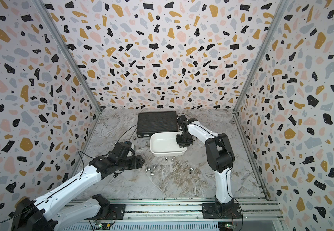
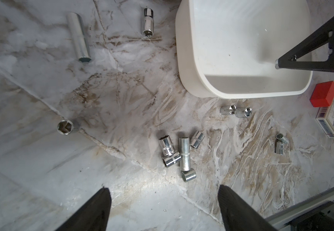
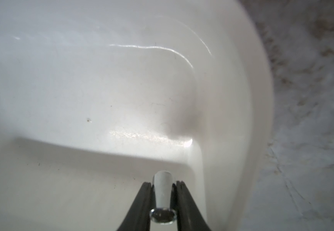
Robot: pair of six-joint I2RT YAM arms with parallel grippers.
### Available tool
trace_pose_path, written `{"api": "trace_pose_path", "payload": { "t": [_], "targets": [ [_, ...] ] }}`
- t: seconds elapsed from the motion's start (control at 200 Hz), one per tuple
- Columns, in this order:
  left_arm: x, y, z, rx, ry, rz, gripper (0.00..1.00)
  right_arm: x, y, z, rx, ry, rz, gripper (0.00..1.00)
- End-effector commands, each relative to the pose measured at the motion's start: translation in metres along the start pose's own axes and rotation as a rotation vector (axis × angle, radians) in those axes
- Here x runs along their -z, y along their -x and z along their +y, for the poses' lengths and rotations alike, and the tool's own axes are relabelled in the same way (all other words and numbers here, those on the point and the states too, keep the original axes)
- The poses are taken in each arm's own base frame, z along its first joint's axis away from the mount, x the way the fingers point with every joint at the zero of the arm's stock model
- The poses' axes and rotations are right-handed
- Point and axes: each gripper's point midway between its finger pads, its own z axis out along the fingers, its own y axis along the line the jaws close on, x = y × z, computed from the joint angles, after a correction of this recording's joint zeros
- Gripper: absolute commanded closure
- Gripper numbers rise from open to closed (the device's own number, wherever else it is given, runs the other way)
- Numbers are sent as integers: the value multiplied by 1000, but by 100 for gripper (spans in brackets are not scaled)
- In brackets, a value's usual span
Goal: Put the socket on the desktop into the storage box
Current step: Place the socket head in the storage box.
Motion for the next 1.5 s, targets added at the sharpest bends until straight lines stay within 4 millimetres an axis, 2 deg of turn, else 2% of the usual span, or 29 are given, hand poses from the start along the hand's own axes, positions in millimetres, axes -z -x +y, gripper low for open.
{"api": "trace_pose_path", "payload": {
  "t": [0.0, 0.16, 0.28, 0.41, 0.616, 0.881, 1.006, 1.101, 1.497],
  "targets": [
    [5, 4, 1, -1, 9, -23, 13, 9, 4, 6, 20, 4, -11, 74],
    [5, 6, 2, 0, 15, -27, 13, 5, 4, 7, 21, 4, -2, 70],
    [4, 6, 1, 0, 17, -21, 13, 8, 4, 8, 23, 8, -7, 66],
    [4, 7, 0, 0, 16, -21, 13, 13, 4, 10, 26, 16, -17, 66],
    [4, 9, 0, -4, 26, -20, 13, 24, 3, 14, 35, 32, -43, 66],
    [8, 16, 9, -11, 95, -15, 13, 53, -2, 24, 63, 101, -137, 63],
    [10, 23, 12, -13, 121, -20, 14, 68, -9, 30, 85, 149, -185, 61],
    [10, 29, 14, -7, 131, -24, 21, 78, -16, 34, 109, 183, -216, 59],
    [4, 61, 30, 7, 197, -14, 26, 110, -54, 53, 224, 311, -318, 56]
  ]
}}
